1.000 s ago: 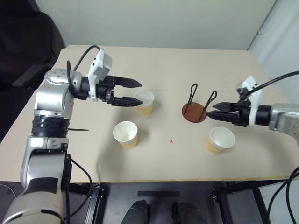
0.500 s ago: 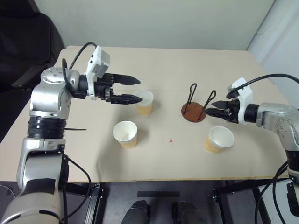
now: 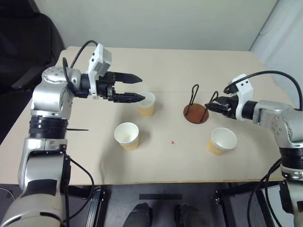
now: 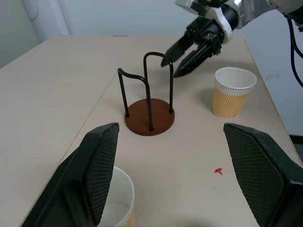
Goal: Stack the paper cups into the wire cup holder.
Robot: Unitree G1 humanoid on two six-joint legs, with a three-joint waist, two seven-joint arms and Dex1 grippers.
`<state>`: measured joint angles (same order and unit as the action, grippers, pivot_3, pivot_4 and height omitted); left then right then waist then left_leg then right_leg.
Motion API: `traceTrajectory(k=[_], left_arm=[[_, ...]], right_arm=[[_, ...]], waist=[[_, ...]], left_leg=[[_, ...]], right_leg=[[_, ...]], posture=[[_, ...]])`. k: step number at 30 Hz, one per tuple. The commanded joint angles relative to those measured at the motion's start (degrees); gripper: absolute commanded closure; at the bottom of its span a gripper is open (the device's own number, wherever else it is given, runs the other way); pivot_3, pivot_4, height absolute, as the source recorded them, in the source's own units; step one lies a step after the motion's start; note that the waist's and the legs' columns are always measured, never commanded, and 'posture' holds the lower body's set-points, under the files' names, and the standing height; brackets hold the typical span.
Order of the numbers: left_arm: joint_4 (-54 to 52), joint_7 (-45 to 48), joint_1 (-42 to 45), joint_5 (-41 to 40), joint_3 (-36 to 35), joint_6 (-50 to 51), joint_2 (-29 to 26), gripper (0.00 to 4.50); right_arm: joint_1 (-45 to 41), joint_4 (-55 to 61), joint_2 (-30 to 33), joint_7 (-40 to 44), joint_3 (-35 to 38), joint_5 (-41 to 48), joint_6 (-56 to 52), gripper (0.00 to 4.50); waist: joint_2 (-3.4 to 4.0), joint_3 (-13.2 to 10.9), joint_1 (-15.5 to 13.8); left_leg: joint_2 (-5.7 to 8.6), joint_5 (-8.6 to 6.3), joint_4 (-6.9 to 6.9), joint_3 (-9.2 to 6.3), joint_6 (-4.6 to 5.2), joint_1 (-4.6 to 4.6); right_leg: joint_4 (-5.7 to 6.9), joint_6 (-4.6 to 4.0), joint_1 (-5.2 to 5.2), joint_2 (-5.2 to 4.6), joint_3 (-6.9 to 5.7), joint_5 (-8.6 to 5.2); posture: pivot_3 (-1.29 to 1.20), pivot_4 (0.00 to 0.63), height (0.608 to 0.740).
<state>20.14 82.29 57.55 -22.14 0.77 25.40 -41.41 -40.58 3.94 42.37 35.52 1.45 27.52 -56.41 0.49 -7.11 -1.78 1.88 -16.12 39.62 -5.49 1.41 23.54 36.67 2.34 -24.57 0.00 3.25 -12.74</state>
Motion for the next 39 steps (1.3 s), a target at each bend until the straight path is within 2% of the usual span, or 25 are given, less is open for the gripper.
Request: traceTrajectory(k=[1,12,13,15,20,31,39], left_arm=[[-0.72,-0.26,1.22,-0.27,-0.86,-0.71,-0.46,0.72],[-0.69,-0.63,0.99,-0.21,-1.09,-0.6,-0.93,0.72],[-0.64,-0.66,1.09,-0.23,-1.09,-0.56,-0.91,0.68],[-0.66,-0.72,1.16,-0.26,-1.09,-0.48,-0.87,0.68],[-0.05,-0.78,1.21,0.01,-0.89,-0.82,-0.6,0.68],[0.67,-0.69,1.5,0.11,-0.73,-1.01,-0.31,0.68],[-0.34,0.84,1.08,-0.08,-0.09,-0.08,-1.01,0.68]], right_arm=[[-1.68,-0.11,-0.54,-0.62,1.4,-1.11,1.6,1.86],[-1.29,-0.04,-1.52,-0.8,1.63,-2.24,1.83,1.86],[-1.17,0.18,-1.62,-0.81,1.6,-2.19,1.65,2.24],[-0.87,0.77,-1.79,-0.81,1.6,-2.0,1.18,2.71],[-0.32,2.48,-2.59,-0.93,1.8,-0.9,-0.93,4.44],[0.07,6.11,-2.66,-1.08,2.99,0.7,-5.34,4.48],[0.13,15.93,-1.23,-0.85,5.18,6.03,-14.07,4.48]], waist=[[0.0,0.0,-0.02],[0.0,0.0,-0.01],[0.0,0.0,-0.01],[0.0,0.0,-0.03],[0.0,0.0,-0.01],[0.0,0.0,-0.02],[0.0,0.0,-0.03]], left_leg=[[0.0,0.0,0.0,0.0,0.0,0.0],[0.01,0.0,0.0,0.0,0.0,0.02],[0.01,0.0,0.0,0.0,0.0,0.02],[0.01,0.0,0.0,0.0,0.0,0.03],[0.01,0.0,0.0,0.0,0.0,0.03],[0.01,0.0,0.0,0.0,-0.01,0.05],[0.01,0.0,-0.03,0.0,-0.01,0.12]], right_leg=[[0.0,0.0,0.0,0.0,0.0,0.0],[0.0,0.0,-0.02,0.0,0.0,0.0],[0.0,0.0,-0.02,-0.01,0.0,0.0],[0.0,0.0,-0.02,-0.01,0.0,0.0],[-0.01,0.0,-0.02,-0.01,0.0,0.0],[-0.02,0.0,-0.03,-0.01,0.0,0.0],[-0.06,0.0,-0.1,0.0,0.0,0.0]], posture=[[0.0,0.15,0.74],[0.0,0.15,0.74],[0.0,0.15,0.74],[0.0,0.15,0.74],[0.0,0.15,0.74],[0.0,0.15,0.74],[0.0,0.15,0.74]])
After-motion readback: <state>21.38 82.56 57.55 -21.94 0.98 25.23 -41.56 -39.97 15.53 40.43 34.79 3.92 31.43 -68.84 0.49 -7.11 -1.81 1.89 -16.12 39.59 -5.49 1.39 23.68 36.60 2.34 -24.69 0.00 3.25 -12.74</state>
